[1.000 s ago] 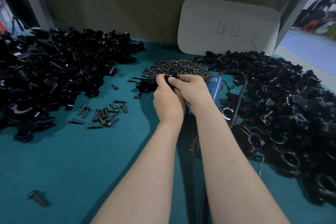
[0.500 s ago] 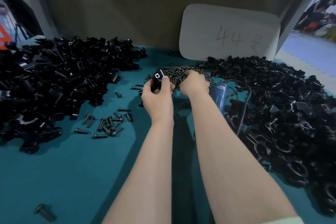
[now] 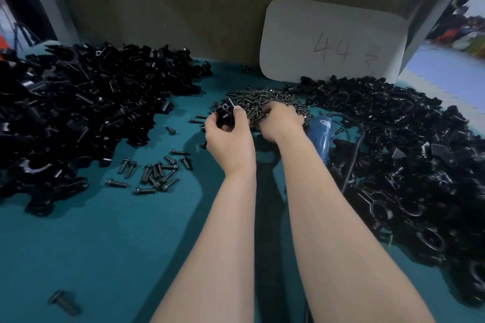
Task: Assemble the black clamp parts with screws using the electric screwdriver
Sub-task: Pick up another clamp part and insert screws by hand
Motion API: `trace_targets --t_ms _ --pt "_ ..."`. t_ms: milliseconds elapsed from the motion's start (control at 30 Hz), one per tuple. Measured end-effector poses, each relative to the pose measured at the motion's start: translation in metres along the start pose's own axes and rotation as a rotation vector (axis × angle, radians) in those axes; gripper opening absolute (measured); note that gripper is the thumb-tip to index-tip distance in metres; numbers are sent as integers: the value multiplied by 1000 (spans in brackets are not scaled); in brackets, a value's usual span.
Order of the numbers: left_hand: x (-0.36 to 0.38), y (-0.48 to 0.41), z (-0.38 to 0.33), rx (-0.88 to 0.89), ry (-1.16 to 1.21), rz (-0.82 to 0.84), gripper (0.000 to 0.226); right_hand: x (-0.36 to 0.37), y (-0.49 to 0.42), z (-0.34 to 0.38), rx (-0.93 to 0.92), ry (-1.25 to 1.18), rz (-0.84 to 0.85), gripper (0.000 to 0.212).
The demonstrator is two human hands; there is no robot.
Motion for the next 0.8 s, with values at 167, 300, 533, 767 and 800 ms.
trace_targets --t_ms 167,300,533,767,800 --pt "6 1 1 -3 -77 76 10 14 7 2 -39 84 23 38" --pt "10 5 0 24 -124 121 11 9 10 -4 -13 3 -67 26" --pt "14 7 4 38 -182 201 30 -8 18 -15 -35 -234 -217 13" --pt "20 15 4 205 -448 274 45 -35 34 -31 -136 -969 -212 9" --pt "20 16 2 228 -491 281 46 -35 36 -31 -136 -1019 -192 10"
Point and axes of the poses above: each hand's wrist, its own y-axis away from the middle knuckle, its own x-axis out of the palm, z = x × y, the point moved 5 cm from there along -y, towards the middle knuckle, and after that the axes turned 7 degrees about x, right-handed, at the moved point
